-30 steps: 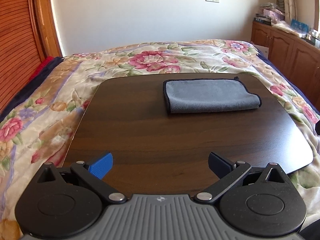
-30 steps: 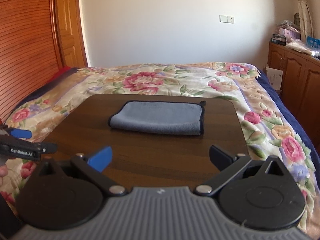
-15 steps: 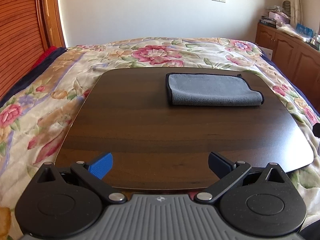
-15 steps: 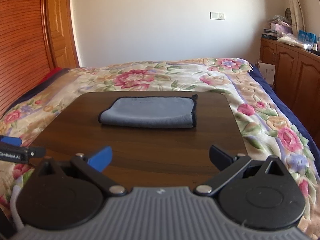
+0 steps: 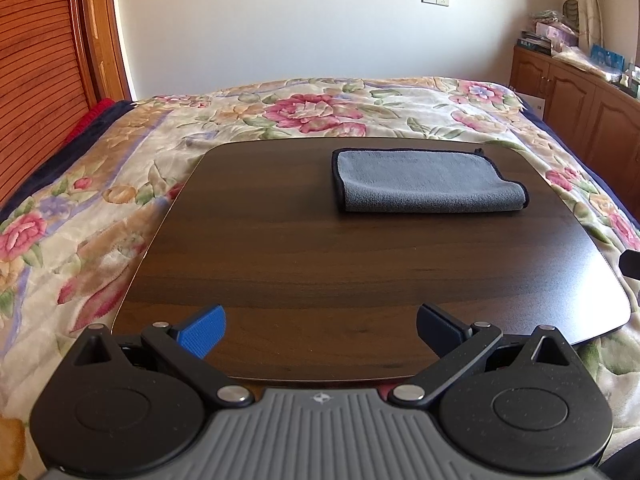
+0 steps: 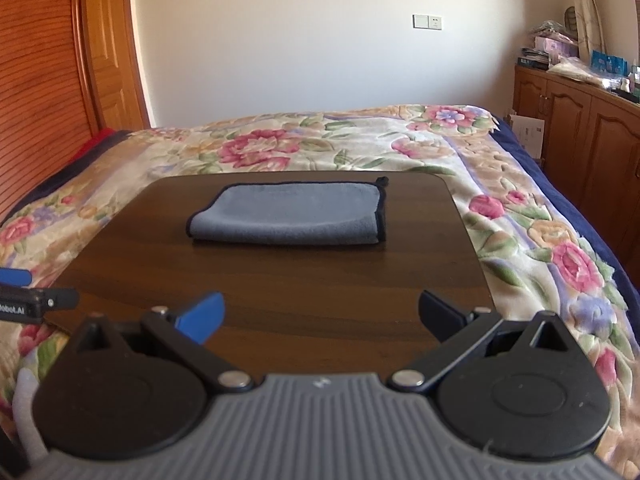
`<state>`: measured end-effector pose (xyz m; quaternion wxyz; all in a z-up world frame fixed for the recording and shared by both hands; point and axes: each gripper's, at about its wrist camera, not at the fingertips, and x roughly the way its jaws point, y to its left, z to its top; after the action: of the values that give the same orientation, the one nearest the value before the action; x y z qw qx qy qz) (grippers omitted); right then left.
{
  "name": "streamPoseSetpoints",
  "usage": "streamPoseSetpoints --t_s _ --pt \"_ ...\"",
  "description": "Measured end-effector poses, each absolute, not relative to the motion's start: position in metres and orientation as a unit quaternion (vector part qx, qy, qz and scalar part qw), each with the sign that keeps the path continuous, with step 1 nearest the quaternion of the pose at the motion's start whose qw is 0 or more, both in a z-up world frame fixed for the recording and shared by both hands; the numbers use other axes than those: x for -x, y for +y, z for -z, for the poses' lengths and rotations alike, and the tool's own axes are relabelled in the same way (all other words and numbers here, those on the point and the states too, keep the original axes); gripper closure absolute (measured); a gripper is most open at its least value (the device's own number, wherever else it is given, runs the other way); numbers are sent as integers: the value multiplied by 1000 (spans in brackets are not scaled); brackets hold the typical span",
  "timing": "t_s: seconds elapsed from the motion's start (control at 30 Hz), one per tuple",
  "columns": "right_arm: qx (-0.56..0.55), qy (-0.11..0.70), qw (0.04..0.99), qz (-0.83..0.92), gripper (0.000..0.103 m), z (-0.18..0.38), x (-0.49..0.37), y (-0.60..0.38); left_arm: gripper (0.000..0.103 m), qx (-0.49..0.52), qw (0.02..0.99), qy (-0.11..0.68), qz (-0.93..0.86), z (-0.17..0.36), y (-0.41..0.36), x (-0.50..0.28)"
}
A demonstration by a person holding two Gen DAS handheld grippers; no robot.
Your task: Fold towel
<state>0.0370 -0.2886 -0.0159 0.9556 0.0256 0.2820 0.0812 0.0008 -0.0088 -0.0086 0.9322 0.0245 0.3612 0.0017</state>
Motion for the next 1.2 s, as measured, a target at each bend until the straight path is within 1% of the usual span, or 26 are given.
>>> streamPoseSetpoints --t_s 1.2 --pt "-28 288 954 -77 0 19 -39 -292 3 -23 936 350 -5 5 -7 0"
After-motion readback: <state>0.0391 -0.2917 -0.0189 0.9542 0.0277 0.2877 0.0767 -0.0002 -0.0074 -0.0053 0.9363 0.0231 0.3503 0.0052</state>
